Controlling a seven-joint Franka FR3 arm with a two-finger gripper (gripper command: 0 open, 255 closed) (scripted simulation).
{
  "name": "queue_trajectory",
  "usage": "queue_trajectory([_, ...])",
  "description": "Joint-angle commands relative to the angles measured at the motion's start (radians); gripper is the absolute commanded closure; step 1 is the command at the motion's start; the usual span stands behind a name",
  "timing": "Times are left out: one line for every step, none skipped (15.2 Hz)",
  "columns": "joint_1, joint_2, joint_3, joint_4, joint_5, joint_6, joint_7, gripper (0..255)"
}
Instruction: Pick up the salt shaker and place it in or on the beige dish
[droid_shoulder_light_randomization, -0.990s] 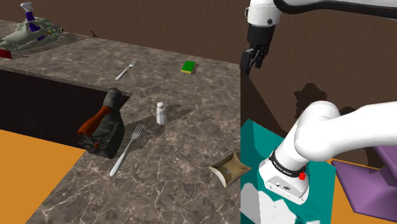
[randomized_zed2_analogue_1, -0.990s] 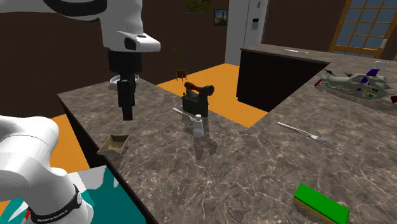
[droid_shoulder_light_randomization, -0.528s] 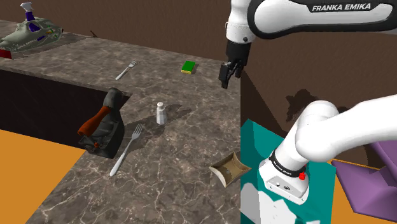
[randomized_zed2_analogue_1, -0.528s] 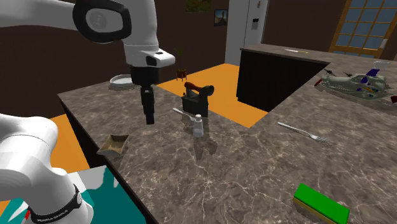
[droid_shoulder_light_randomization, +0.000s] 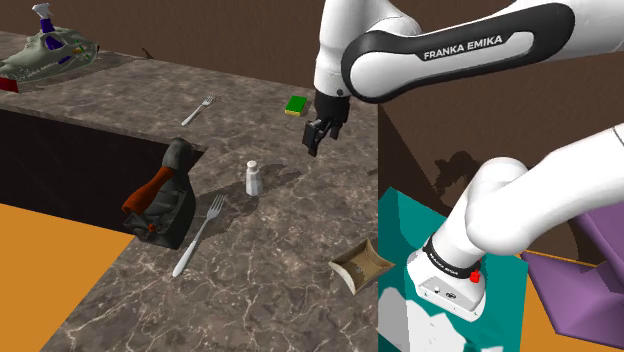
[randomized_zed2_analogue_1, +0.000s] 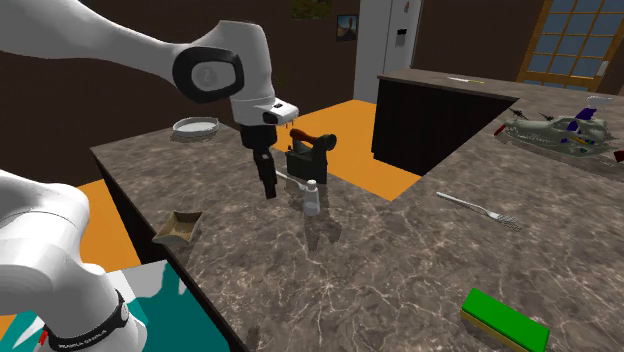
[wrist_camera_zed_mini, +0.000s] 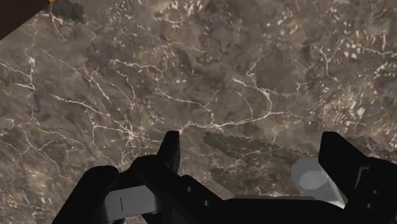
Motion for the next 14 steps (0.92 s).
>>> queue_trajectory([0.008, 0.060, 0.023, 0.010, 0.002, 0.076, 0.022, 0])
queue_trajectory([0.010, 0.092, 0.033, 0.017, -0.001, 0.111, 0.033, 0])
queue_trajectory([0.012, 0.123, 0.044, 0.026, -0.004, 0.146, 0.043, 0])
queue_trajectory([0.013, 0.156, 0.054, 0.036, -0.009, 0.179, 0.055, 0])
queue_trajectory([0.014, 0.189, 0.064, 0.047, -0.015, 0.212, 0.067, 0])
queue_trajectory([0.015, 0.223, 0.074, 0.060, -0.024, 0.243, 0.080, 0])
queue_trajectory([0.016, 0.256, 0.084, 0.075, -0.034, 0.273, 0.094, 0])
queue_trajectory([0.016, 0.291, 0.094, 0.090, -0.046, 0.302, 0.109, 0])
queue_trajectory([0.017, 0.325, 0.104, 0.107, -0.060, 0.330, 0.125, 0])
queue_trajectory([0.017, 0.360, 0.113, 0.126, -0.076, 0.356, 0.142, 0])
queue_trajectory([0.018, 0.395, 0.121, 0.145, -0.094, 0.381, 0.160, 0])
queue_trajectory([0.019, 0.431, 0.129, 0.166, -0.114, 0.404, 0.180, 0])
queue_trajectory([0.021, 0.466, 0.135, 0.189, -0.136, 0.426, 0.200, 0])
queue_trajectory([0.023, 0.480, 0.136, 0.197, -0.144, 0.434, 0.208, 0])
